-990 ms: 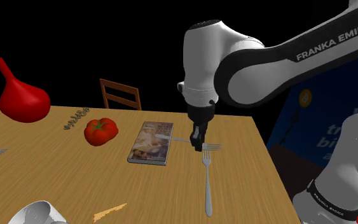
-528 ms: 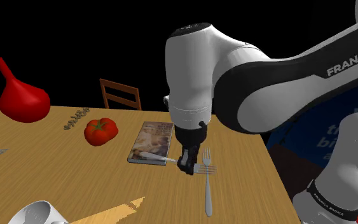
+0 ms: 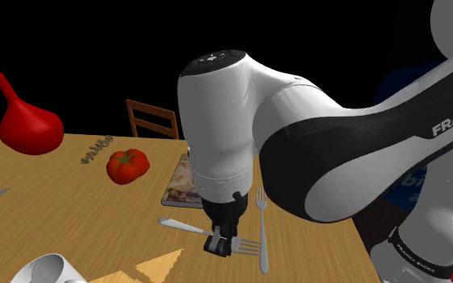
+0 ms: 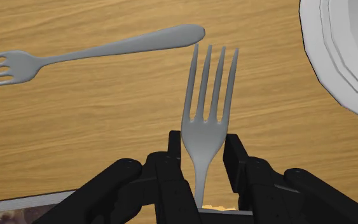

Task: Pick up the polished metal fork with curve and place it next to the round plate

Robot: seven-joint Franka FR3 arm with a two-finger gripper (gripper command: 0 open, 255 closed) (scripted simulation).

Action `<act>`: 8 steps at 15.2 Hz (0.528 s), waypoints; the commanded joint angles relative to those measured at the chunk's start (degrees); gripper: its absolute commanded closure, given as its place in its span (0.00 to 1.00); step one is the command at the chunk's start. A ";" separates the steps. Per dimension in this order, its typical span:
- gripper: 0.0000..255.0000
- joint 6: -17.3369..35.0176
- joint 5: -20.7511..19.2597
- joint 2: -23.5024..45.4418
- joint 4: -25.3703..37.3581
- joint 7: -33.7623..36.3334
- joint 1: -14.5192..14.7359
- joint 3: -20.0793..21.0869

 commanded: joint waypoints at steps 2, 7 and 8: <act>1.00 2.57 -0.58 1.33 -1.35 0.66 0.08 0.29; 1.00 6.47 -1.73 3.58 -3.24 1.54 0.08 0.53; 1.00 7.25 -2.01 4.07 -3.58 1.74 0.08 0.57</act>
